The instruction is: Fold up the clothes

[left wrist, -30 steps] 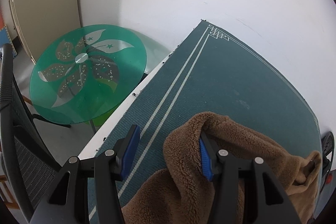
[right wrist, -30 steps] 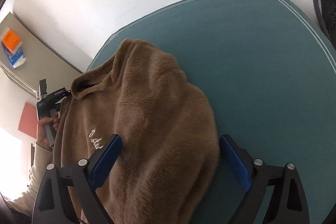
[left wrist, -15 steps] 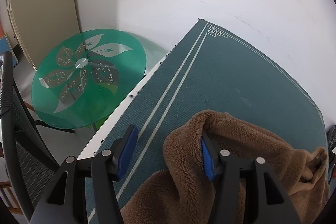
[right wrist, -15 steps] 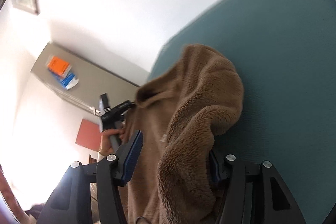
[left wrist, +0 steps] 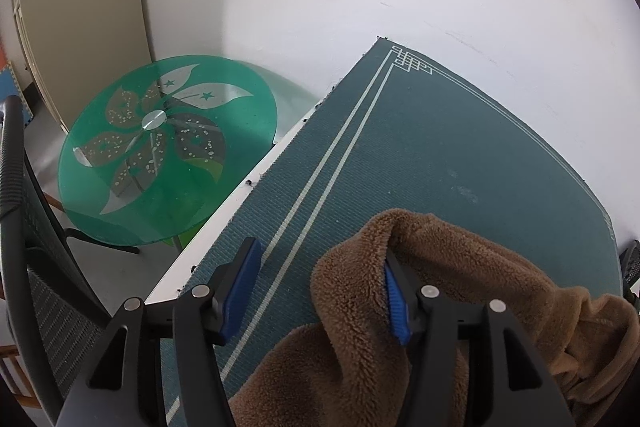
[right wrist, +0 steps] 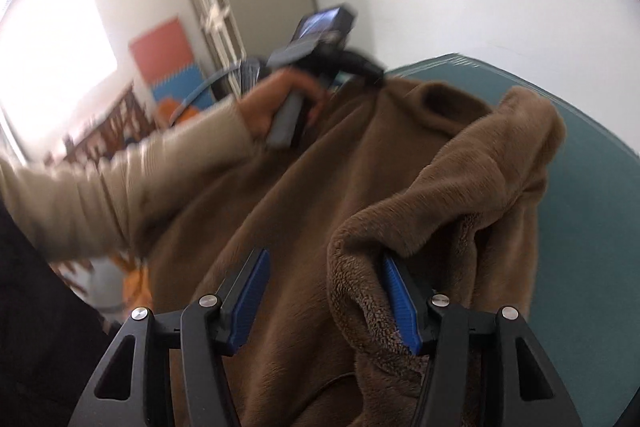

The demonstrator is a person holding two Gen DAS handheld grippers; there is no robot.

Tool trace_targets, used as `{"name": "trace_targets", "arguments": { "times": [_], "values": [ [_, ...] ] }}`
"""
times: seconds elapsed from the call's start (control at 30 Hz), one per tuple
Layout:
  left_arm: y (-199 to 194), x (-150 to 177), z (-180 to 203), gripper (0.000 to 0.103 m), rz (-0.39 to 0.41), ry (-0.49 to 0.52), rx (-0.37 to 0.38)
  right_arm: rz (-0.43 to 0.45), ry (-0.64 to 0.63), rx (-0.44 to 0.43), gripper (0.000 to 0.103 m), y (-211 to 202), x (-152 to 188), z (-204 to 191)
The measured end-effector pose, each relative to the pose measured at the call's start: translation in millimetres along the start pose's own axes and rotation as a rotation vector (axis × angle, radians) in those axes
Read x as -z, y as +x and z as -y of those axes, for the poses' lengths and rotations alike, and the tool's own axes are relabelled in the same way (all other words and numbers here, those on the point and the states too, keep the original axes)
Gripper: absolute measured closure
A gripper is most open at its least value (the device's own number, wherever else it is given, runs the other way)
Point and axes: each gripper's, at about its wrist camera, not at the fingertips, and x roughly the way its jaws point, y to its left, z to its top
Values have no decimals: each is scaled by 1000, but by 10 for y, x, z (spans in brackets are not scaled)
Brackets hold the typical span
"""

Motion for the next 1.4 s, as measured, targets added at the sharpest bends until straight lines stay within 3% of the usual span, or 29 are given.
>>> {"name": "trace_targets", "arguments": {
  "times": [0.2,0.4,0.5,0.63,0.77,0.87,0.9,1.0,1.03,1.2,1.3,1.4],
  "values": [
    [1,0,-3,41,1,1,2,-43,-170,100,43,74,57,-361],
    [6,1,16,40,0,11,-4,75,9,207,43,-295,-52,-21],
    [5,2,16,39,0,12,-3,84,88,250,43,-329,-130,227],
    [3,2,5,39,1,8,4,-10,81,242,43,-72,-201,413],
    [-2,3,-5,39,2,6,12,-133,67,137,43,311,-275,371],
    [-3,2,-7,38,2,6,16,-186,41,143,44,387,-208,317],
    [-3,1,-5,37,1,7,18,-202,33,149,46,406,-183,301],
    [-7,5,-8,37,1,6,23,-202,65,184,73,372,-142,342],
    [-7,4,-11,37,1,5,26,-193,82,198,84,340,-133,366],
    [-3,2,-4,33,-1,7,35,-48,167,329,90,-134,-84,480],
    [2,-1,20,24,-11,23,56,82,224,487,90,-593,-26,560],
    [-16,2,23,21,-28,24,86,210,315,675,90,-1123,119,659]
  ]
}}
